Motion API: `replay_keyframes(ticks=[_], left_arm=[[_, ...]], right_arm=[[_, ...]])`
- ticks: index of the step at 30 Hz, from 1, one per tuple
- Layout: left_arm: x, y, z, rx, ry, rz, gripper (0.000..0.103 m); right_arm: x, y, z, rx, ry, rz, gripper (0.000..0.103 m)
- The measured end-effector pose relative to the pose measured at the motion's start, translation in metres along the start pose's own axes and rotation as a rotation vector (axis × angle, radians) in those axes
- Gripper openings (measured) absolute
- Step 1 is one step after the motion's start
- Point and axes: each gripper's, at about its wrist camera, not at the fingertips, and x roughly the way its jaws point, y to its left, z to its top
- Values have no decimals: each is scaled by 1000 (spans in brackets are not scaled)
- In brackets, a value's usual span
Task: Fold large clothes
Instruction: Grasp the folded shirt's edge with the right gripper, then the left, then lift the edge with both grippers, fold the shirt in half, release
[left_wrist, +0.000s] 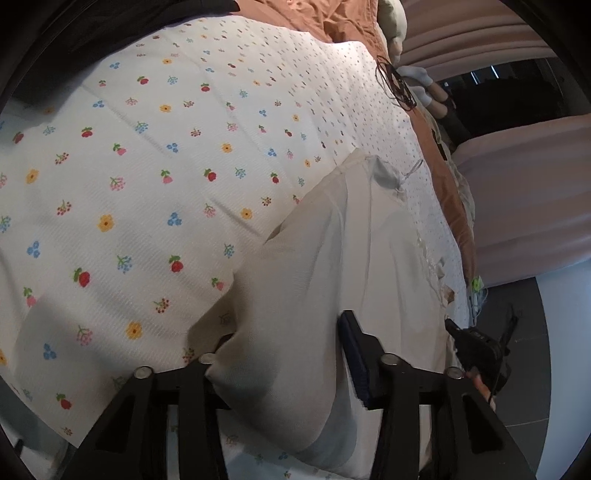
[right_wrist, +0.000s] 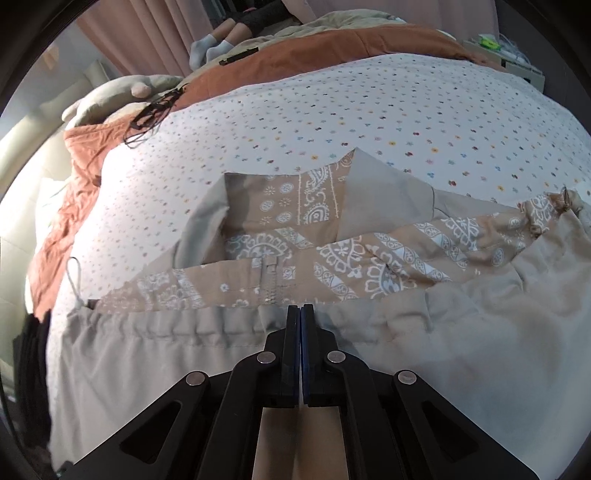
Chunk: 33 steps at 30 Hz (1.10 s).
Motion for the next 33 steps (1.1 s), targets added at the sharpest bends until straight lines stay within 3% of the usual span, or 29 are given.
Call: replay_keyframes(ticks=[3,5,7,8,17,19,22,33], left_arm=[[-2,2,0,-11,7,-25,26],[-4,-2,1,1,3,-30,21],[-6,-10,3,16,-6,-41,18],[-9,-14,3,23,-10,-48,16],[-25,-54,5,83,-39,-156,10],[-30,-64,6,99,-45,-186,9],[-35,-82,9,120,-55,-214,9],[-48,-146,7,177,-65,-333,8]], right_arm=[[-22,-7,-5,34,-5,55,1],[-39,-10,-10,46,-5,87,10],[-55,-10,-15,46,-17,97,51],[-66,-10,-19,42,-38,101,53],[-112,-14,-79,2,-21,147,52],[-120,-14,-93,-10,-14,157,41],[-130,-17,-111,-24,-4,160,32],[-150,-36,-162,-9,40,154,13]])
